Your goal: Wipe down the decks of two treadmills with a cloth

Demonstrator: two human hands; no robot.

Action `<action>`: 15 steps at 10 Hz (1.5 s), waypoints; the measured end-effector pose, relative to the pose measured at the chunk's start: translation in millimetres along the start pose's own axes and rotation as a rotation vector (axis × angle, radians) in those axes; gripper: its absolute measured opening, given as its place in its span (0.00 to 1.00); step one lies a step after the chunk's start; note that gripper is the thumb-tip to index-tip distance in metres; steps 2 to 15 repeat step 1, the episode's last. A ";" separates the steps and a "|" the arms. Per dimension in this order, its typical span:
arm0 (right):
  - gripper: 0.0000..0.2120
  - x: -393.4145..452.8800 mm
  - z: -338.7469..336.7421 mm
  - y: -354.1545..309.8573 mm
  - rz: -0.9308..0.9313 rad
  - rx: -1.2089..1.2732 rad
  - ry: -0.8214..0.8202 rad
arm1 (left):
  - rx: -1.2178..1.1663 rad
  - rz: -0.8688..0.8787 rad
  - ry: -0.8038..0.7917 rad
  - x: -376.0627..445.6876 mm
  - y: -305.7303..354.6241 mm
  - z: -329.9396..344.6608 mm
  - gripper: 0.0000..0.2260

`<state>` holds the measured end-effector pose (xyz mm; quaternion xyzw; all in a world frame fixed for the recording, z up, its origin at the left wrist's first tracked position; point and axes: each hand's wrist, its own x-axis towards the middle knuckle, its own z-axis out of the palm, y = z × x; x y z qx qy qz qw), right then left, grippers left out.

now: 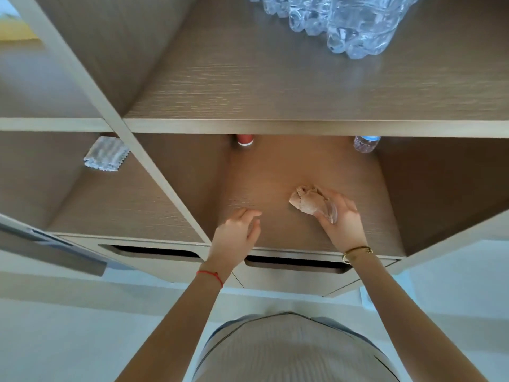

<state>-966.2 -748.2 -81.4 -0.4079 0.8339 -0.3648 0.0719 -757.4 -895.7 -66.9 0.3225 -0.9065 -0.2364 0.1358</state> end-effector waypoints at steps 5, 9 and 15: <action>0.21 -14.8 -10.6 -11.9 0.037 -0.040 0.076 | -0.017 0.025 0.031 -4.4 -4.0 -7.4 0.11; 0.21 -14.8 -10.6 -11.9 0.037 -0.040 0.076 | -0.017 0.025 0.031 -4.4 -4.0 -7.4 0.11; 0.21 -14.8 -10.6 -11.9 0.037 -0.040 0.076 | -0.017 0.025 0.031 -4.4 -4.0 -7.4 0.11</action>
